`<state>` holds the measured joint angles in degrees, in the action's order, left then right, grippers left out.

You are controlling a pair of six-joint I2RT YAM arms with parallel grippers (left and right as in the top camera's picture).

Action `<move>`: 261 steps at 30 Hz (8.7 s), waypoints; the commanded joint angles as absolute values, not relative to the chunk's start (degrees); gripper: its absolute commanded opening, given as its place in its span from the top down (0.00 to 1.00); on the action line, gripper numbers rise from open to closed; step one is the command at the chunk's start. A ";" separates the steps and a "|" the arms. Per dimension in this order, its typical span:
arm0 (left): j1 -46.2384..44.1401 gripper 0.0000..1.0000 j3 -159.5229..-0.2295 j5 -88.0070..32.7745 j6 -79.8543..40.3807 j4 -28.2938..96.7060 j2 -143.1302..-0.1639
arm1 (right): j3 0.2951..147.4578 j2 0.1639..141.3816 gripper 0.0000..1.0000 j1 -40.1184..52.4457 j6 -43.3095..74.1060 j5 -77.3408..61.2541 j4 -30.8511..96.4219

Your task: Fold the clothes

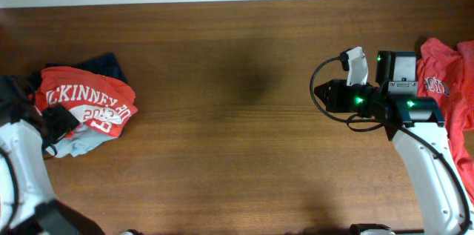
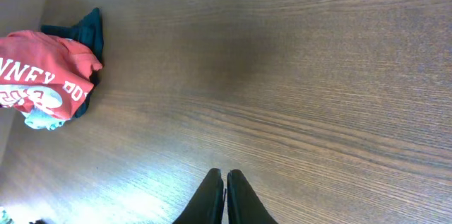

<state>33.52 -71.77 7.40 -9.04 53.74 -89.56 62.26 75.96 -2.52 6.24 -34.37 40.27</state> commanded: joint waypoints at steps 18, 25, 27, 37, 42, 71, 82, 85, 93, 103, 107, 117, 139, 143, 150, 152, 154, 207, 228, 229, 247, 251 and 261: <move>33.54 0.25 -71.05 3.75 2.28 39.44 -98.52 | 62.37 75.90 0.91 -2.22 6.44 -33.91 39.27; 33.54 0.48 -71.07 3.79 2.28 36.56 -101.36 | 62.37 75.90 0.91 -2.22 6.44 -33.91 39.27; 33.54 0.58 -71.05 3.77 2.28 36.42 -101.54 | 62.37 75.90 0.91 -2.22 6.44 -33.91 39.27; 33.67 1.00 -72.14 7.92 2.20 36.82 -99.94 | 62.37 75.90 0.91 -2.22 6.44 -33.93 39.29; 33.67 1.00 -75.18 13.98 2.22 37.04 -94.48 | 62.37 75.90 0.91 -2.22 6.44 -33.93 39.24; 33.82 0.28 -58.46 -2.26 -1.21 26.83 -95.04 | 62.37 75.90 0.91 -2.22 6.42 -33.89 40.12; 34.48 1.00 -58.92 -2.39 -0.82 26.57 -94.17 | 62.37 75.90 0.91 -2.22 6.44 -33.91 40.12; 34.98 1.00 -58.96 -1.41 -0.82 26.98 -91.11 | 62.37 75.90 0.91 -2.22 6.44 -33.91 40.12; 38.61 0.99 -58.98 5.67 -4.51 25.82 -77.93 | 62.37 75.90 0.91 -2.22 6.44 -33.91 40.12; 42.61 0.92 -58.98 9.32 -4.71 23.51 -74.56 | 62.37 75.90 0.91 -2.22 6.44 -33.93 40.14; 42.59 0.01 -58.98 8.84 -5.04 24.67 -74.65 | 62.37 75.90 0.91 -2.22 6.44 -33.93 40.14; 39.53 0.21 -59.24 -20.84 -1.58 28.23 -70.74 | 62.37 75.90 0.91 -2.22 6.44 -33.91 40.29; 36.12 1.00 -59.24 -7.16 -5.21 18.28 -114.89 | 62.37 75.90 0.91 -2.22 6.44 -33.91 43.62; 38.85 1.00 -60.23 -11.62 -6.02 18.65 -113.47 | 62.37 75.90 0.91 -2.22 6.42 -33.89 44.47; 40.93 0.56 -68.55 -36.18 -5.93 26.94 -95.79 | 62.37 75.90 0.88 -2.28 6.42 -33.87 43.68; 40.07 0.43 -70.13 -39.11 -5.52 29.69 -91.00 | 62.37 75.90 0.81 -2.28 6.42 -33.89 43.09; 37.74 0.24 -72.23 -42.83 -3.09 33.63 -82.78 | 62.52 75.88 0.70 -2.28 6.42 -33.89 42.02; 16.60 0.01 -75.16 -35.73 25.21 56.31 -52.38 | 73.67 61.60 0.01 -8.36 1.72 -37.63 41.76; 16.60 0.01 -75.16 -35.73 25.21 56.29 -52.38 | 44.40 20.29 0.01 -2.26 1.72 -1.72 41.50; 16.60 0.01 -75.16 -35.73 25.21 56.29 -52.38 | 42.28 18.57 0.01 -2.26 1.72 -1.65 41.23; 16.60 0.01 -75.16 -35.73 25.21 56.29 -52.38 | 13.47 0.21 0.01 -2.26 1.98 -3.44 33.12; 16.60 0.01 -75.16 -35.73 25.21 56.29 -52.38 | 10.28 0.19 0.01 -2.26 1.96 -3.40 32.29; 16.60 0.01 -75.16 -35.73 25.21 56.31 -52.38 | 8.56 0.36 0.01 -2.26 1.93 -3.38 32.08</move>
